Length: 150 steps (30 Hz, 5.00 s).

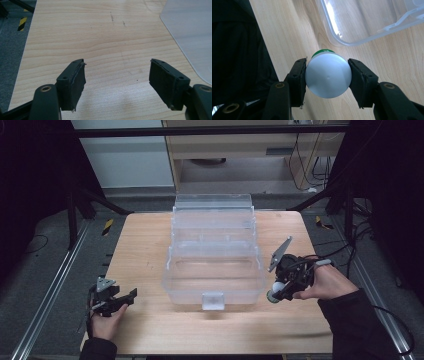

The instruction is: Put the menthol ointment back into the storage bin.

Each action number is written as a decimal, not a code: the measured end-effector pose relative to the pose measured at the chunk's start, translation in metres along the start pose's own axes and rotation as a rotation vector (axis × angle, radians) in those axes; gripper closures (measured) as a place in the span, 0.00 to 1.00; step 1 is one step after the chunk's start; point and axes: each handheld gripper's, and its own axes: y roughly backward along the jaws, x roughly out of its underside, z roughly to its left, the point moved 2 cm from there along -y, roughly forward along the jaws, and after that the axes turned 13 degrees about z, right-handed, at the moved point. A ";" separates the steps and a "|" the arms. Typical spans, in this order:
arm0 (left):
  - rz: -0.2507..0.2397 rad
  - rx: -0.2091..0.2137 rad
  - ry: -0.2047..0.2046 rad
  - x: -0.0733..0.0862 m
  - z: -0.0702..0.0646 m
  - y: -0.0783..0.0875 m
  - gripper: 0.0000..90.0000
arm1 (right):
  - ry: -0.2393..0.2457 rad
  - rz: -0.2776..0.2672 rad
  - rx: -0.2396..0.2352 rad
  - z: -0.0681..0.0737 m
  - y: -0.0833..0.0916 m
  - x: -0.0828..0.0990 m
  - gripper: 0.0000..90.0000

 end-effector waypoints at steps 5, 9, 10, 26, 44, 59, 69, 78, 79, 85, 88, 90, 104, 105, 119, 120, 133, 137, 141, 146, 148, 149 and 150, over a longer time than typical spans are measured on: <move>0.001 0.002 0.003 0.000 0.000 -0.001 0.32 | 0.000 0.011 -0.003 -0.003 0.003 -0.005 0.56; 0.003 0.000 0.004 0.000 0.001 -0.001 0.32 | -0.003 0.009 -0.007 -0.008 0.006 -0.009 0.56; 0.004 0.000 0.004 0.000 0.001 -0.002 0.32 | -0.004 0.007 -0.008 -0.009 0.006 -0.010 0.56; 0.000 -0.001 0.006 -0.001 0.000 -0.001 0.32 | -0.001 -0.024 0.003 -0.019 0.018 -0.027 0.56; -0.007 0.002 0.003 -0.001 0.000 0.001 0.32 | 0.009 -0.041 -0.002 -0.033 0.002 -0.051 0.56; -0.007 0.001 0.006 -0.001 0.001 0.001 0.32 | 0.018 -0.062 -0.005 -0.040 -0.012 -0.061 0.56; -0.010 0.001 0.009 -0.001 0.001 0.001 0.32 | -0.002 -0.090 -0.005 -0.045 -0.029 -0.064 0.56; -0.010 0.000 0.009 -0.002 0.001 0.001 0.32 | -0.002 -0.071 -0.003 -0.049 -0.049 -0.065 0.56; -0.011 0.000 0.010 -0.002 0.001 0.001 0.32 | -0.002 -0.078 -0.007 -0.049 -0.050 -0.065 0.56; -0.008 0.001 0.006 -0.002 0.001 0.001 0.32 | -0.012 -0.059 -0.011 -0.049 -0.058 -0.065 0.56; -0.010 0.000 0.006 -0.002 0.000 0.001 0.32 | -0.004 -0.045 -0.010 -0.049 -0.062 -0.065 0.56; -0.009 0.000 0.005 -0.002 0.001 0.001 0.32 | -0.009 -0.036 -0.010 -0.049 -0.066 -0.064 0.56; -0.007 -0.002 0.002 -0.002 0.000 0.000 0.33 | 0.021 0.010 0.006 -0.051 -0.084 -0.061 0.56; -0.007 -0.002 0.003 -0.002 0.000 0.000 0.33 | 0.018 0.017 0.007 -0.050 -0.084 -0.061 0.56; -0.002 0.001 0.002 -0.002 0.000 -0.001 0.33 | 0.044 0.026 0.000 -0.051 -0.097 -0.061 0.56; -0.001 0.001 0.002 -0.002 0.000 -0.001 0.33 | 0.046 0.027 -0.002 -0.051 -0.099 -0.061 0.56; -0.002 0.002 0.002 -0.002 0.000 -0.001 0.33 | 0.041 -0.005 -0.004 -0.051 -0.099 -0.059 0.55; -0.003 0.002 0.003 -0.002 0.000 -0.001 0.33 | 0.032 -0.006 -0.001 -0.050 -0.099 -0.059 0.55; -0.004 0.002 0.003 -0.002 0.001 0.000 0.33 | 0.020 -0.025 0.018 -0.049 -0.097 -0.058 0.49; -0.005 0.003 0.002 -0.001 0.000 0.000 0.33 | -0.046 -0.140 0.063 -0.049 -0.085 -0.052 0.38; -0.004 0.003 0.002 -0.001 0.000 0.000 0.33 | -0.067 -0.223 0.076 -0.049 -0.080 -0.046 0.35; -0.004 0.003 0.002 -0.001 0.000 0.000 0.33 | -0.098 -0.271 0.081 -0.049 -0.077 -0.041 0.32; -0.003 0.003 0.003 -0.001 0.000 0.000 0.33 | -0.132 -0.303 0.086 -0.050 -0.074 -0.037 0.30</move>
